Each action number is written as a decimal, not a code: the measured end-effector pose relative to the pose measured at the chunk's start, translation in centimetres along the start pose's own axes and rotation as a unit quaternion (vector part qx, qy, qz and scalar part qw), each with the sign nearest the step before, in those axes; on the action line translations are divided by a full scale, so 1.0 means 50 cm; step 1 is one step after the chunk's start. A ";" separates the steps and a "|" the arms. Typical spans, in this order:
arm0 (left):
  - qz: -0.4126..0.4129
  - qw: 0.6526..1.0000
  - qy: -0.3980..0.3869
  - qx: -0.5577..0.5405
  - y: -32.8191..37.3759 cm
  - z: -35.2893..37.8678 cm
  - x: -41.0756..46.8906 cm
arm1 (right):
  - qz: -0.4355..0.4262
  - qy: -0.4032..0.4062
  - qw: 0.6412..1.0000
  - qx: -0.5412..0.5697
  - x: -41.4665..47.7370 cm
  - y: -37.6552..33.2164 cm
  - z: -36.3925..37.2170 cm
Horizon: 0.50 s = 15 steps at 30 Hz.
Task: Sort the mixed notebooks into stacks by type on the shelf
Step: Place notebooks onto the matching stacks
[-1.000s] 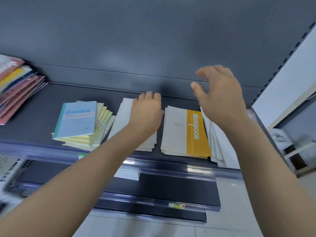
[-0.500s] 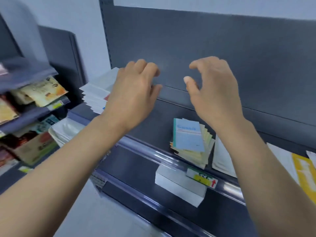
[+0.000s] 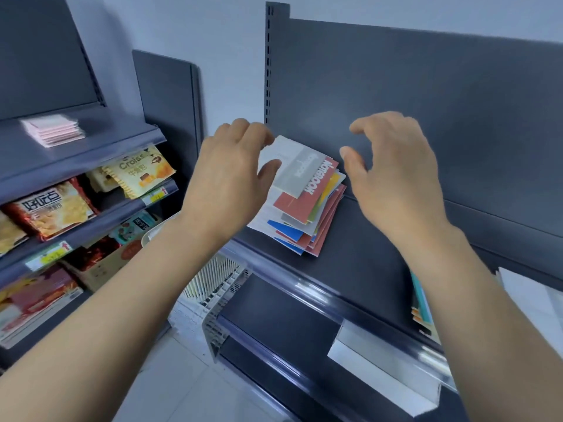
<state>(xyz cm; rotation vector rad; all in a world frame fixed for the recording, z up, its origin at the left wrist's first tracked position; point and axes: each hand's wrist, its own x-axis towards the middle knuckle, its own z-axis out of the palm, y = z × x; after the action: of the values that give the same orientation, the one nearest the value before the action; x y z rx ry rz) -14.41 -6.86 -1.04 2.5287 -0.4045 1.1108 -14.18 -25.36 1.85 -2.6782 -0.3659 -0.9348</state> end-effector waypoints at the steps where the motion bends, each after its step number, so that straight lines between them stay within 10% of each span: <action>1: -0.004 1.000 -0.007 0.006 -0.015 0.013 0.007 | 0.001 0.001 1.000 0.001 0.012 0.003 0.016; 15: -0.061 0.988 -0.129 0.059 -0.136 0.208 0.127 | 0.008 -0.029 0.999 -0.010 0.144 0.072 0.168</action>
<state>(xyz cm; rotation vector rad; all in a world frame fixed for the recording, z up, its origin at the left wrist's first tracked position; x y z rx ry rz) -0.86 -5.90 -4.21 2.7714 -0.2505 0.7865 -2.79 -24.80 -0.51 -2.7283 -0.3500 -0.8618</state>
